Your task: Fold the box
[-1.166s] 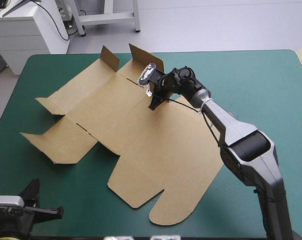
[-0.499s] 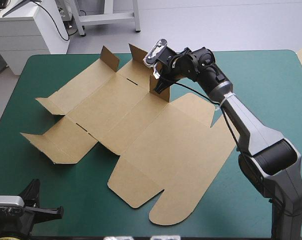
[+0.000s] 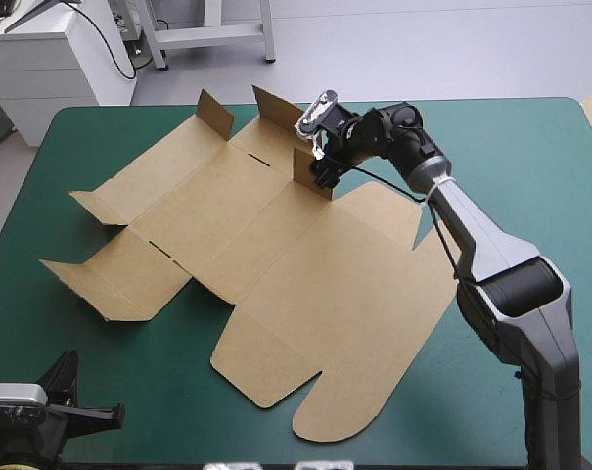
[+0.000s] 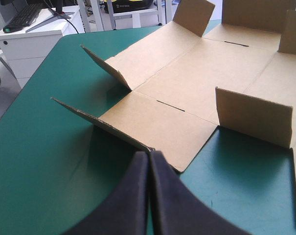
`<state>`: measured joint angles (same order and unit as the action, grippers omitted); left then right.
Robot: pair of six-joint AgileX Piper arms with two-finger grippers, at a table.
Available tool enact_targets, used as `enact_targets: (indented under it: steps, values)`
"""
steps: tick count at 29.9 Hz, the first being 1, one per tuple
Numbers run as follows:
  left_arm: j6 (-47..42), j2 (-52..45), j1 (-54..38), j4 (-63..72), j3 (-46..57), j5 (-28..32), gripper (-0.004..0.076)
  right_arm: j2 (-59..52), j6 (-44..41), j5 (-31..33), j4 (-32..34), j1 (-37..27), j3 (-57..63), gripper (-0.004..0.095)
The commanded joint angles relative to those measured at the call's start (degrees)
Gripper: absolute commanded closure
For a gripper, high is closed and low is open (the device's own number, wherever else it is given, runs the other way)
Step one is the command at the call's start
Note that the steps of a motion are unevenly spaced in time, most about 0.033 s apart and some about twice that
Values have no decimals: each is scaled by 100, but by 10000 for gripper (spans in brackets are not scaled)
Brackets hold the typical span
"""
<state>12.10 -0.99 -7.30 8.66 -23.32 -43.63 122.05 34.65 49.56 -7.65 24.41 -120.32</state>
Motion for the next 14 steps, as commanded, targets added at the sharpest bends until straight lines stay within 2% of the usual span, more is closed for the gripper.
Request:
enact_targets:
  steps: [1,6,10,12,13,14]
  values:
    - [-27,4,-6,64,-118,418,731,-75,78,-322,-78,-30,-166,100]
    - [-27,4,-6,64,-118,418,731,150,78,-529,-113,-30,-166,100]
    - [-27,4,-6,64,-118,418,731,189,134,-669,-381,-30,-166,121]
    - [-27,4,-6,64,-118,418,731,189,293,-739,-524,-30,-166,216]
    - [-27,4,-6,64,-118,418,731,189,353,-769,-580,-30,-166,312]
    - [-27,4,-6,64,-118,418,731,189,363,-813,-609,-30,-176,448]
